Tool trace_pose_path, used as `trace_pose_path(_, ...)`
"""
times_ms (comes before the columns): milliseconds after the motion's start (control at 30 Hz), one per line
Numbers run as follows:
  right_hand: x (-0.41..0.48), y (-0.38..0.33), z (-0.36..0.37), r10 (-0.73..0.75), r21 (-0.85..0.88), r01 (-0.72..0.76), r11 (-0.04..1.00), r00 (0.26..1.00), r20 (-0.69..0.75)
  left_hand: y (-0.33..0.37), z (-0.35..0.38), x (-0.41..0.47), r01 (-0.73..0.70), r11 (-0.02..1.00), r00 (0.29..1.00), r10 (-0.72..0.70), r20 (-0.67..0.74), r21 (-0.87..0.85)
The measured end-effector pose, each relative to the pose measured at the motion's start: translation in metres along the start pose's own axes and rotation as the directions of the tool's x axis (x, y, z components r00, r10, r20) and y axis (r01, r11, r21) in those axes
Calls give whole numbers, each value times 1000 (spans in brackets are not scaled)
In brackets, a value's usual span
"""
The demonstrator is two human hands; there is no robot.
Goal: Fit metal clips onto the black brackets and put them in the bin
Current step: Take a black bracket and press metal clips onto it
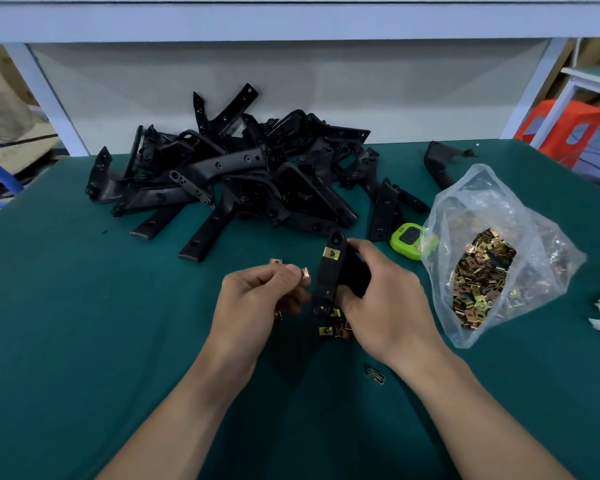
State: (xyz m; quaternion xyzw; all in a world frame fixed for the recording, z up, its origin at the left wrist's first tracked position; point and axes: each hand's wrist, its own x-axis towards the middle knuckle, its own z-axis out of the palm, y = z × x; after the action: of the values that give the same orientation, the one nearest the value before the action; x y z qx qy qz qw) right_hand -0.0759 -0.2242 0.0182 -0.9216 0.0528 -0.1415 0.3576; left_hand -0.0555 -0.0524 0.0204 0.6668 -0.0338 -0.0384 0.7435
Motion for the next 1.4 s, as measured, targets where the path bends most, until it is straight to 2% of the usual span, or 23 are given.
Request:
trace_pose_path(167, 0, 1, 1, -24, 16, 24, 1000, 999, 27, 2, -1, -1, -47, 998, 992, 41, 122, 46)
trace_pose_path(367, 2, 2, 0, -25, 38, 23, 999, 997, 67, 0, -8, 3, -98, 989, 983, 80, 163, 110)
trace_pose_path(500, 1, 2, 0, -35, 31, 32, 999, 995, 94, -2, -15, 5, -149, 962, 973, 101, 208, 229)
trace_pose_path(633, 3, 5, -1, -35, 33, 32, 999, 996, 87, -1, -17, 4, -117, 973, 957, 57, 283, 197)
trace_pose_path(800, 6, 8, -2, -35, 62, 32, 998, 997, 62, -4, -11, 3, -113, 981, 968, 73, 241, 157)
trace_pose_path(967, 5, 6, -2, -31, 77, 24, 997, 995, 98, -6, -10, 4, -99, 983, 976, 65, 209, 156)
trace_pose_path(1400, 3, 4, -2, -24, 72, 15, 997, 992, 123, -3, -17, 5, -134, 970, 961, 78, 264, 201)
